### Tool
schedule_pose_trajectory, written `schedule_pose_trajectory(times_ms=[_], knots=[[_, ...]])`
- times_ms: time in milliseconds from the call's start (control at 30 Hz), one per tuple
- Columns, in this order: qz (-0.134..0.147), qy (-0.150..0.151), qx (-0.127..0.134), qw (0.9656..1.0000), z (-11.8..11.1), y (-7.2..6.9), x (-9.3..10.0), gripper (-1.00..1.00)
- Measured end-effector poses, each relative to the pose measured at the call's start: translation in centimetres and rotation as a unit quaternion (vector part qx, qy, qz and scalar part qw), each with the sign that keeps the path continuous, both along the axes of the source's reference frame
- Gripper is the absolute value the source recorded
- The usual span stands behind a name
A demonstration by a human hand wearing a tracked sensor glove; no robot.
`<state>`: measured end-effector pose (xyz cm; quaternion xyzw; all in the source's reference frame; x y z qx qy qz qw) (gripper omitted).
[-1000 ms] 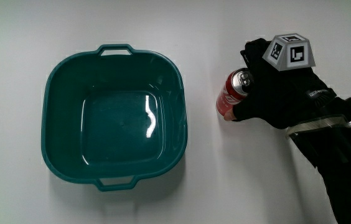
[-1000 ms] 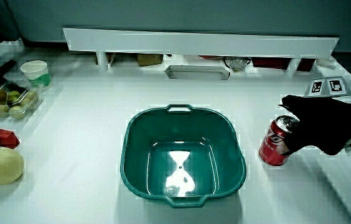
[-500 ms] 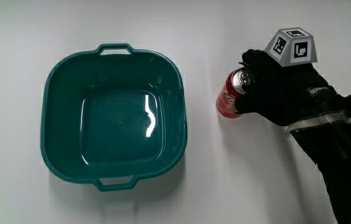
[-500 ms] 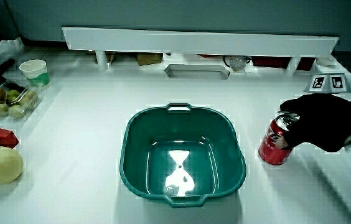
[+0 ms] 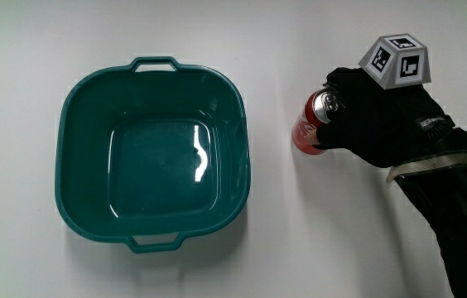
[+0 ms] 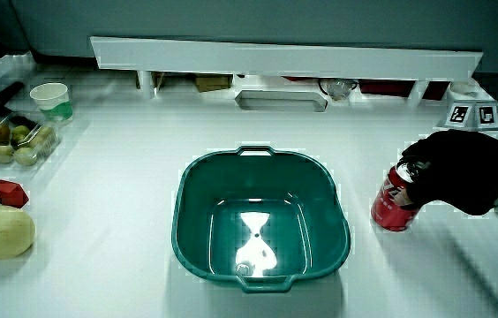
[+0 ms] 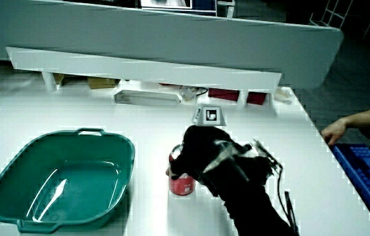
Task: Pick cola from desk
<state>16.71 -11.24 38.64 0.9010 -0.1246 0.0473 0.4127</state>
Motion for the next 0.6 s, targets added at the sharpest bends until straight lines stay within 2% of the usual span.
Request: schedule_pose_trajectory(times_ms=[100,167,200,233,433,467,500,600], knots=[[-0.006,-0.008,0.011,0.9999,-1.2,0.0,-0.1,1.00],[-0.010,-0.020,0.026,0.9994,-2.1,0.1,-0.2,1.00],[-0.005,-0.014,0.035,0.9993,-2.6,0.0,-0.2,1.00],[-0.011,-0.016,0.043,0.9989,-3.3,0.1,-0.4,1.00],[-0.025,-0.036,0.090,0.9950,-7.0,0.0,-1.7,1.00],[-0.024,-0.040,0.090,0.9948,-7.3,-0.1,-1.9,1.00],[-0.014,-0.038,0.102,0.9939,-7.2,-0.3,-1.9,1.00],[-0.032,-0.065,0.088,0.9935,-7.8,-0.4,-3.8,1.00]])
